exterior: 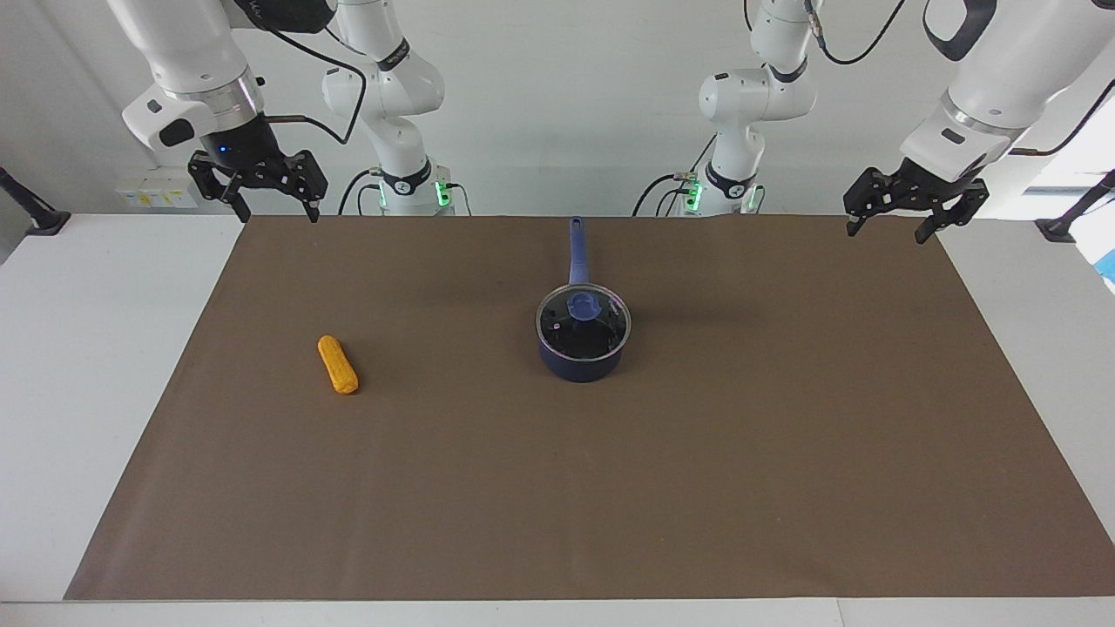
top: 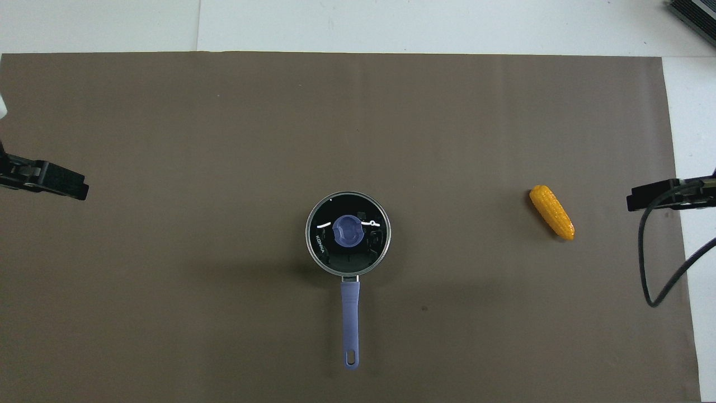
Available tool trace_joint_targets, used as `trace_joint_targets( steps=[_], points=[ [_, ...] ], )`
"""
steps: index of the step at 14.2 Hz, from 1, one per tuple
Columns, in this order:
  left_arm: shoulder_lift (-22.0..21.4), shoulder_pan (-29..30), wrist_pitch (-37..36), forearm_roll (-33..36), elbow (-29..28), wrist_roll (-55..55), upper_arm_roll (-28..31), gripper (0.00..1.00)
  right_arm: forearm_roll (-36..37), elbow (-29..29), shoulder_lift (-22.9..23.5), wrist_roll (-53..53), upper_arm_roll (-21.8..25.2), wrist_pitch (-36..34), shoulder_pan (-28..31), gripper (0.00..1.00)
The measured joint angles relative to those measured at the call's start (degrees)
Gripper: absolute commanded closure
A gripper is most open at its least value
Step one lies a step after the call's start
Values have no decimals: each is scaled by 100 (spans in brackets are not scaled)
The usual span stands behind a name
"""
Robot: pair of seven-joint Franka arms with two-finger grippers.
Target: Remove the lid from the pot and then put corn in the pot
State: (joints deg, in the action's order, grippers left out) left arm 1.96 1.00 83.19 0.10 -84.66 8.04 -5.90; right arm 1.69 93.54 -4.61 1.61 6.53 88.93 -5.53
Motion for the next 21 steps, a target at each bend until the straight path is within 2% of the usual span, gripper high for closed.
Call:
trace_joint_targets(
  steps=[3,7,13,16,21],
  points=[
    [-116,-116,28,-2,-213,0,-57,0,0,2,-4,0,0,1,0,0],
    [-138,-575,172,-3,-382,-343,-75,0,0,126,-8,373,5,58,18,0],
    [-121,-1309,816,-3,-825,-1413,-97,0,0,1351,131,1770,14,1618,74,0],
    [-19,-1597,1155,-25,-915,-2010,-104,0,0,1700,583,2314,12,2295,72,0],
    [385,-2127,1764,-63,-951,-2987,-113,0,0,1783,1605,3255,-7,3413,57,0]
  ],
)
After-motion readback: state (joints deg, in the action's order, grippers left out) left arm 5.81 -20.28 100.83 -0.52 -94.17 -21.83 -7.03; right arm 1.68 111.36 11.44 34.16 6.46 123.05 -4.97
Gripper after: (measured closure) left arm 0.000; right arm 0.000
